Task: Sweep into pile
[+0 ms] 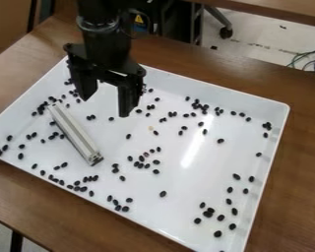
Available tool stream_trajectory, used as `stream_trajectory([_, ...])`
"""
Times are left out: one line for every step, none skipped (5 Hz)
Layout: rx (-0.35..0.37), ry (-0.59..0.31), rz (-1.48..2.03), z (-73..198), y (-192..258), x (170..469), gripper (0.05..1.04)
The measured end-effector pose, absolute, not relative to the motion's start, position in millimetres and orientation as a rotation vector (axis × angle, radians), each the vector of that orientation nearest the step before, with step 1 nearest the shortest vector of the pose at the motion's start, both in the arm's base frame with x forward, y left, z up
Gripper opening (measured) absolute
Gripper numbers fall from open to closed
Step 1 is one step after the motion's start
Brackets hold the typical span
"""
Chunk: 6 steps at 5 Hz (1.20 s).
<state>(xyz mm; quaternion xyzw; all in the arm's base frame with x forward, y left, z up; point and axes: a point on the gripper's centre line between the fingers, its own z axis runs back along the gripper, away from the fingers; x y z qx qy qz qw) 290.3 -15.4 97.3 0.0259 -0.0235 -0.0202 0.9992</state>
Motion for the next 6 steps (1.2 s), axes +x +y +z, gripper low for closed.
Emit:
stream_trajectory([0.053, -0.023, -0.032, 91, -15, 287, 0.999])
stream_trajectory([0.128, 0.01, 0.203, 84, -3, 277, 0.999])
stream_trajectory([0.151, 0.007, 0.419, 75, 7, 269, 0.999])
stream_trajectory([0.164, -0.04, 0.566, 67, 25, 270, 0.999])
stream_trajectory([0.172, -0.07, 0.666, 53, 37, 273, 0.999])
stream_trajectory([0.152, -0.09, 0.79, 37, 51, 280, 0.999])
